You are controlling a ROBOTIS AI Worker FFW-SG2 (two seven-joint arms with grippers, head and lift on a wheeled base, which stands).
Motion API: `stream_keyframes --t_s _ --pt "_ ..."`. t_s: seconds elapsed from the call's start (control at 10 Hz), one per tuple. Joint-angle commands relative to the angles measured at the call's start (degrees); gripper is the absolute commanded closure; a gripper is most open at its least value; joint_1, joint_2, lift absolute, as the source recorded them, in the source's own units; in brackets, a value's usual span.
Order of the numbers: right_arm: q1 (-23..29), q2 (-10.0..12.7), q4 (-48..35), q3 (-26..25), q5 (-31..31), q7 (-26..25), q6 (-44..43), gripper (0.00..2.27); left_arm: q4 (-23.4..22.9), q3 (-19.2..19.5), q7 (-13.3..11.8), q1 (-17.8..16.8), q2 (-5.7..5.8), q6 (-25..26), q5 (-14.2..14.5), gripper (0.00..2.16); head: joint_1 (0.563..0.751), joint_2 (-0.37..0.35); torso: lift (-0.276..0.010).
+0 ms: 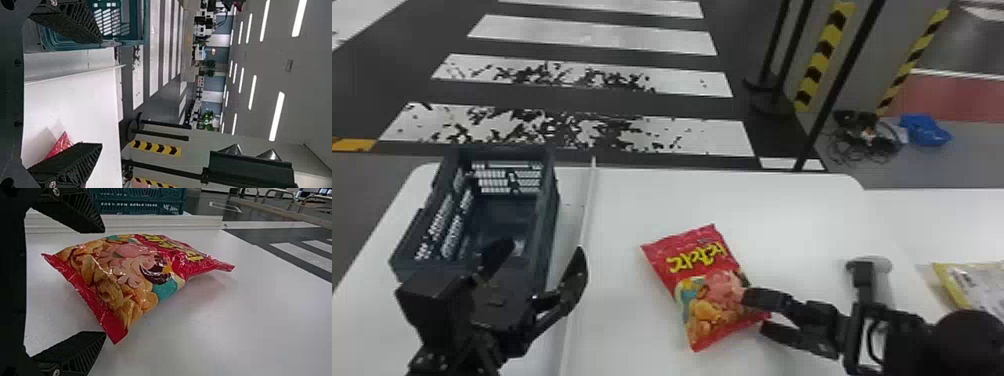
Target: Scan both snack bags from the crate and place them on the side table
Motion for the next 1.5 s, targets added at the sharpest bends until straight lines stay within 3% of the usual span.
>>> stream_keyframes --t_s 0.0,0.2,0.3,0.4,0.5,0.6,0.7,1.2,1.4 --pt "-0.9 -0.4 2.0 1.0 0.6 0.0 -1.8 0.06 0.3 0.0 0.0 -0.1 0.00 0.0 0.0 0.06 0.695 -0.134 -0.095" --pt "-1.6 -0.5 3.7 2.1 2.0 0.4 -4.4 0.08 0.5 0.0 0.0 -0.3 0.00 0.0 0.0 0.06 0.695 -0.134 -0.095" --pt "-2.0 -0.6 4.5 2.3 2.2 0.9 -4.8 0.21 0.8 0.0 0.0 -0.4 0.00 0.0 0.1 0.06 0.695 -0.135 -0.095" --pt "-2.0 -0.6 4.4 2.6 2.5 0.9 -4.9 0.70 1.0 0.0 0.0 -0.4 -0.09 0.0 0.1 0.06 0.695 -0.135 -0.095" --pt "-2.0 -0.6 4.4 2.8 3.0 0.6 -4.9 1.49 1.0 0.0 0.0 -0.5 -0.09 0.0 0.1 0.06 0.695 -0.135 -0.095" --pt "-1.9 -0.6 3.8 2.8 3.4 0.4 -4.9 2.14 1.2 0.0 0.0 -0.5 -0.18 0.0 0.1 0.06 0.695 -0.134 -0.095" --pt "-1.2 -0.6 2.4 2.7 3.4 0.5 -6.0 2.25 1.6 0.0 0.0 -0.7 -0.26 0.0 0.1 0.06 0.695 -0.135 -0.095" --pt "2.0 -0.5 -6.3 -2.3 2.4 0.0 -7.9 2.25 2.3 0.0 0.0 -0.8 -0.26 0.0 0.2 0.06 0.695 -0.168 -0.095" --pt "0.2 -1.4 -7.4 -3.8 3.9 -1.1 -9.9 2.25 2.6 -0.1 0.0 -1.0 -0.26 0.0 0.2 0.06 0.695 -0.195 -0.095"
